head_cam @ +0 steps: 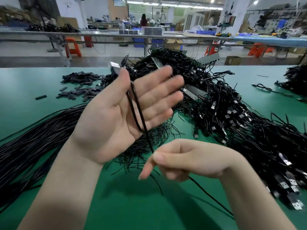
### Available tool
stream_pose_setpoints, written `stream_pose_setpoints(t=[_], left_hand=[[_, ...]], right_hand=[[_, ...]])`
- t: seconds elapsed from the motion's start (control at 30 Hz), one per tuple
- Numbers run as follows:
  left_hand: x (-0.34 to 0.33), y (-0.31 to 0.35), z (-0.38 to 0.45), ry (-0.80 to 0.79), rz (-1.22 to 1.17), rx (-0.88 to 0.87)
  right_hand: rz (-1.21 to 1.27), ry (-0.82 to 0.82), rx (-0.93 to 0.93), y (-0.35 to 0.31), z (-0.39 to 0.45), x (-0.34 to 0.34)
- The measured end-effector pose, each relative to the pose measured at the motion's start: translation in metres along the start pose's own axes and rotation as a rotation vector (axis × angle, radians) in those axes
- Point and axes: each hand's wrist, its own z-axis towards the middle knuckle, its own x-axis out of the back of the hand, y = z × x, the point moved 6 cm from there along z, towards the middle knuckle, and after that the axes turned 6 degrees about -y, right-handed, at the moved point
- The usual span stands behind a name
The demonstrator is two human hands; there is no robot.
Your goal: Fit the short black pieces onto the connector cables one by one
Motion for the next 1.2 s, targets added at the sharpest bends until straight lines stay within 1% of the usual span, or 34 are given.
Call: stream_pose_setpoints(t=[0.07,0.13,0.17,0.2,0.23,0.27,0.3,0.33,0.37,0.43,0.47,0.53,0.57,0.6,0.63,0.7,0.73,0.77,0.83,0.87,0.9,0.93,0.97,1.0,1.03,1.07,1.13,1.2], left_hand=[[-0.005,-0.005,-0.007,-0.222,0.057,0.158],[-0.001,-0.023,-0.011,-0.409,0.256,0.384],[0.000,-0.033,-0.014,-0.458,0.376,0.526],[0.004,-0.043,-0.016,-0.459,0.479,0.654],[0.010,-0.052,-0.015,-0.397,0.572,0.736],[0.019,-0.058,-0.012,-0.285,0.632,0.761],[0.023,-0.060,-0.007,-0.141,0.608,0.723],[0.027,-0.059,-0.002,-0.010,0.504,0.627],[0.029,-0.055,0.003,0.087,0.343,0.510],[0.028,-0.041,0.009,0.177,0.073,0.293],[0.027,-0.033,0.011,0.177,-0.015,0.218],[0.017,-0.024,0.012,0.098,-0.161,0.127],[0.010,-0.020,0.010,0.043,-0.187,0.111],[0.005,-0.016,0.007,0.007,-0.160,0.115],[0.002,-0.012,0.004,-0.021,-0.114,0.131],[-0.003,-0.006,-0.003,-0.085,0.009,0.171],[-0.004,-0.007,-0.005,-0.116,0.109,0.221],[-0.002,-0.013,-0.006,-0.132,0.250,0.310],[0.007,-0.034,-0.008,-0.141,0.540,0.551],[0.011,-0.045,-0.007,-0.132,0.626,0.640],[0.014,-0.053,-0.003,-0.088,0.670,0.666],[0.018,-0.056,0.002,0.012,0.655,0.618],[0.024,-0.055,0.006,0.158,0.578,0.522],[0.029,-0.050,0.008,0.275,0.456,0.412],[0.030,-0.046,0.010,0.322,0.316,0.313],[0.029,-0.042,0.011,0.312,0.182,0.243],[0.022,-0.033,0.013,0.259,-0.029,0.166],[0.016,-0.028,0.013,0.247,-0.124,0.111]], right_hand=[[-0.055,0.261,-0.117,0.023,0.004,0.023],[-0.146,0.519,-0.182,0.033,-0.007,0.046],[-0.130,0.600,-0.174,0.032,-0.016,0.054],[-0.086,0.666,-0.135,0.028,-0.023,0.061],[-0.029,0.713,-0.072,0.021,-0.028,0.066],[0.014,0.741,-0.010,0.012,-0.033,0.067],[0.035,0.746,0.056,0.002,-0.035,0.065],[0.045,0.722,0.122,-0.008,-0.033,0.060],[0.049,0.675,0.182,-0.016,-0.029,0.053],[0.065,0.537,0.236,-0.022,-0.016,0.035],[0.086,0.452,0.221,-0.019,-0.008,0.027],[0.139,0.275,0.133,-0.004,0.008,0.014],[0.154,0.224,0.077,0.005,0.012,0.011],[0.147,0.219,0.016,0.015,0.014,0.012],[0.111,0.259,-0.054,0.024,0.013,0.017],[-0.036,0.436,-0.182,0.034,0.003,0.035],[-0.078,0.529,-0.203,0.033,-0.004,0.043],[-0.069,0.609,-0.188,0.029,-0.011,0.050],[0.016,0.715,-0.092,0.015,-0.022,0.056],[0.042,0.745,-0.036,0.006,-0.025,0.055],[0.044,0.764,0.019,-0.004,-0.026,0.053],[0.030,0.777,0.072,-0.013,-0.025,0.049],[0.005,0.793,0.116,-0.021,-0.024,0.044],[-0.019,0.807,0.145,-0.027,-0.021,0.038],[-0.039,0.807,0.160,-0.031,-0.017,0.033],[-0.054,0.789,0.159,-0.033,-0.012,0.027],[-0.087,0.730,0.111,-0.031,-0.003,0.020],[-0.123,0.696,0.016,-0.023,0.001,0.020]])
